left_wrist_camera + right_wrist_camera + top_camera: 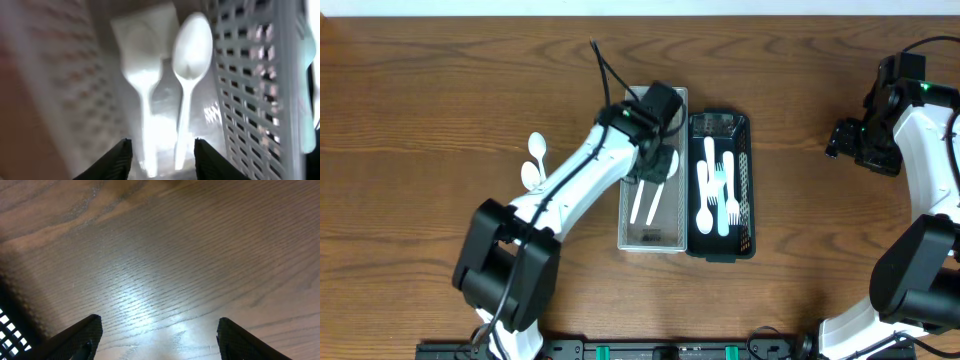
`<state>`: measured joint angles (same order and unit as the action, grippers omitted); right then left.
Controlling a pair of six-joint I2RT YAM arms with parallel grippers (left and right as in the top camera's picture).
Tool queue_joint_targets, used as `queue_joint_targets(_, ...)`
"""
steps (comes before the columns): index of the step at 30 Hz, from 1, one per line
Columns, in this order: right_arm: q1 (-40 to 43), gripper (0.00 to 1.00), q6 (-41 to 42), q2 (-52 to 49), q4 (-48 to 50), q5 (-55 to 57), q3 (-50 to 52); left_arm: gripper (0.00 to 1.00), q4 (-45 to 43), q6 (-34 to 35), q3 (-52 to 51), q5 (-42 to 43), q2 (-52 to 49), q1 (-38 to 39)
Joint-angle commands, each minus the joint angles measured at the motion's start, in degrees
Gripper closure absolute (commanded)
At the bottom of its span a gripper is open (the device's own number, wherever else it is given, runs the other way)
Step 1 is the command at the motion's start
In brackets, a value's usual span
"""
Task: Pack container
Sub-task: 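Carry the spoon over the clear basket and release it, then move the left gripper to the remaining spoons and grasp one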
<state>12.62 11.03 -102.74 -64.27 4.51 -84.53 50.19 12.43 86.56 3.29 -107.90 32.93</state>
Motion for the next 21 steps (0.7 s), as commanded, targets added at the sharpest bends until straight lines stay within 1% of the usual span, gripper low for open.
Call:
queue_joint_targets(1, 0.59, 0.23, -0.83, -0.46, -0.02, -0.04, 0.22, 0.56, 3.32, -1.33, 6.03, -8.07, 7.28, -3.34)
queue_joint_targets(3, 0.59, 0.23, -0.83, -0.46, -0.02, -0.04, 0.22, 0.55, 4.35, 0.20, 6.10, -9.66, 10.21, -6.51)
queue_joint_targets(5, 0.59, 0.23, -0.81, -0.46, -0.02, -0.04, 0.22, 0.55, 6.25, 2.62, 6.10, -10.25, 12.59, -11.30)
queue_joint_targets(11, 0.59, 0.23, -0.83, -0.46, -0.02, -0.07, 0.22, 0.54, 12.81, 10.45, 4.52, -9.92, 13.86, -29.18)
queue_joint_targets(14, 0.59, 0.23, -0.81, -0.46, -0.02, -0.07, 0.22, 0.54, 11.87, 10.38, 0.50, -7.45, 13.68, -35.74)
queue_joint_targets(16, 0.59, 0.23, -0.81, -0.46, -0.04, -0.09, 0.22, 0.55, 10.71, 8.96, -3.04, -5.51, 13.60, -38.42)
queue_joint_targets(18, 0.59, 0.23, -0.81, -0.46, -0.07, -0.09, 0.22, 0.55, 8.74, 6.51, -7.61, -3.23, 13.60, -39.69)
queue_joint_targets(21, 0.59, 0.23, -0.81, -0.46, -0.07, -0.09, 0.22, 0.55, 5.29, 4.20, -14.03, -1.73, 13.60, -39.39)
